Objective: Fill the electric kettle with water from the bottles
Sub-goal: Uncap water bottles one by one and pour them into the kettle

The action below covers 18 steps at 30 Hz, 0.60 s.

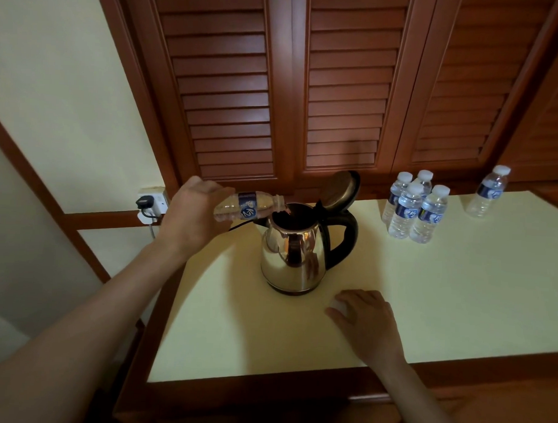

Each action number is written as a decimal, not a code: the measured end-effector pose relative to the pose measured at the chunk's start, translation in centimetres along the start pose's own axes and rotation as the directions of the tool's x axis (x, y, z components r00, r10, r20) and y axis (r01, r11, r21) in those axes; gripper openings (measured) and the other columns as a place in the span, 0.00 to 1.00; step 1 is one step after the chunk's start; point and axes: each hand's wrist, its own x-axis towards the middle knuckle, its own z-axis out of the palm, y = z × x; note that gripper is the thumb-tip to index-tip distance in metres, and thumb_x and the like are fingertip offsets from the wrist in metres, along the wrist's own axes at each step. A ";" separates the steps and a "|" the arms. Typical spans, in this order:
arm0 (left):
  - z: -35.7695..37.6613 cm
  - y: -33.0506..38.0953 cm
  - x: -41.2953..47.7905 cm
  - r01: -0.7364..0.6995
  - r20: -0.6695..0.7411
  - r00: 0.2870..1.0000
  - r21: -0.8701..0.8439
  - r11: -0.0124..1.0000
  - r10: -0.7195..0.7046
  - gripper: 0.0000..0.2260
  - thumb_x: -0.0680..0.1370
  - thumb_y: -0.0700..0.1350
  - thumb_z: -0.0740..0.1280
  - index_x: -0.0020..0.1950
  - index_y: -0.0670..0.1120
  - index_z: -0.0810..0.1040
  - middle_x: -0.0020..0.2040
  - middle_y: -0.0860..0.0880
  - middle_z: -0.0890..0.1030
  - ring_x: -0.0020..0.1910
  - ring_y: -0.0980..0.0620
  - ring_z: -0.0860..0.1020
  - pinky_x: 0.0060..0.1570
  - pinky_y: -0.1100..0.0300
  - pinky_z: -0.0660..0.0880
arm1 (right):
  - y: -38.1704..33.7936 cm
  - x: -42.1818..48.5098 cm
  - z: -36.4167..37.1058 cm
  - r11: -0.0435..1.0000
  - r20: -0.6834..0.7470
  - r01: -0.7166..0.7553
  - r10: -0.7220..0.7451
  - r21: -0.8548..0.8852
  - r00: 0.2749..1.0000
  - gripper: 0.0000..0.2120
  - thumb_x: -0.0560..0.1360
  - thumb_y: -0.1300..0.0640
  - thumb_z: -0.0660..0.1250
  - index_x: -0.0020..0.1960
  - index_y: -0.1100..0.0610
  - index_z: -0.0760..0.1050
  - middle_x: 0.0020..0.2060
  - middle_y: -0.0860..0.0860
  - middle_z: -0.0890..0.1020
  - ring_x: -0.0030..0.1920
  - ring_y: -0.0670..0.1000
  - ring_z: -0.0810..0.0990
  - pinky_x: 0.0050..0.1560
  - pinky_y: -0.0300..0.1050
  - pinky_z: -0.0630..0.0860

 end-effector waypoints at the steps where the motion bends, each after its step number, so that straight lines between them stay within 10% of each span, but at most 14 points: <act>1: 0.0 0.0 0.0 -0.002 0.001 1.000 0.007 1.000 0.002 0.24 0.68 0.42 0.80 0.63 0.44 0.82 0.53 0.45 0.84 0.49 0.43 0.74 0.43 0.59 0.64 | 0.0 0.0 0.0 1.000 -0.002 0.002 -0.002 0.000 1.000 0.20 0.72 0.34 0.60 0.51 0.45 0.80 0.49 0.39 0.81 0.52 0.49 0.75 0.52 0.47 0.72; 18: -0.9 0.3 0.5 -0.010 0.018 1.000 0.009 1.000 0.010 0.25 0.67 0.38 0.80 0.63 0.43 0.82 0.55 0.44 0.83 0.52 0.41 0.74 0.46 0.58 0.66 | 0.1 0.0 0.1 0.999 0.015 -0.013 0.014 -0.032 1.000 0.19 0.72 0.34 0.60 0.51 0.44 0.80 0.48 0.39 0.81 0.53 0.48 0.75 0.51 0.43 0.67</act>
